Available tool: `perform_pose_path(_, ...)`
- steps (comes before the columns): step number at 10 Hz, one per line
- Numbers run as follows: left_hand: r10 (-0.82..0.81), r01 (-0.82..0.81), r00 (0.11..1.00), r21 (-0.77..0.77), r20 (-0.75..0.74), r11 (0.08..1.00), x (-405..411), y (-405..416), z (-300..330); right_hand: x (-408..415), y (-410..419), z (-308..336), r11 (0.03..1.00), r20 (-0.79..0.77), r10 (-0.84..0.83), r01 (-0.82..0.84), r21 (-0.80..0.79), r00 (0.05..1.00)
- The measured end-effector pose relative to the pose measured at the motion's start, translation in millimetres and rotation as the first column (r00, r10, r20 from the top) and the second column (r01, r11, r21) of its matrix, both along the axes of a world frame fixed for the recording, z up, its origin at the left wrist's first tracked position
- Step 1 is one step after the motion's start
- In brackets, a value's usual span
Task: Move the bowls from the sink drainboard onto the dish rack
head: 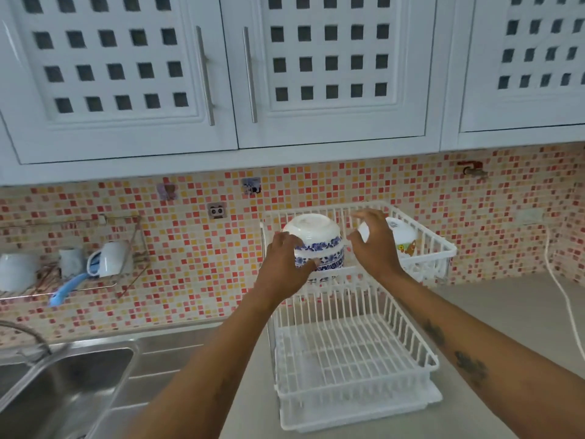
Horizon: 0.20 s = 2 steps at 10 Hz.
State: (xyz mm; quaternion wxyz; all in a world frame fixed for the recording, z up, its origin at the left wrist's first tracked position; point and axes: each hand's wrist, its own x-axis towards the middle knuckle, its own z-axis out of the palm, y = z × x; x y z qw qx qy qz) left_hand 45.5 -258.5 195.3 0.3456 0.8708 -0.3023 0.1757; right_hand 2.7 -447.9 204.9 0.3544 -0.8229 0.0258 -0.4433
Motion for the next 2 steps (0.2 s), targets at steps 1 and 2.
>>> perform_pose_path(1, -0.013, 0.012, 1.000, 0.023, 0.004, 1.000, -23, 17, -7, -32, 5, -4, 0.999, -0.069, -0.043, 0.044, 0.014, 0.997)
perform_pose_path(2, 0.025, -0.023, 0.999, -0.052, 0.036, 0.998, -33, 23, -12, -53, 10, -10, 0.996, -0.075, -0.083, 0.084, 0.006, 0.994)
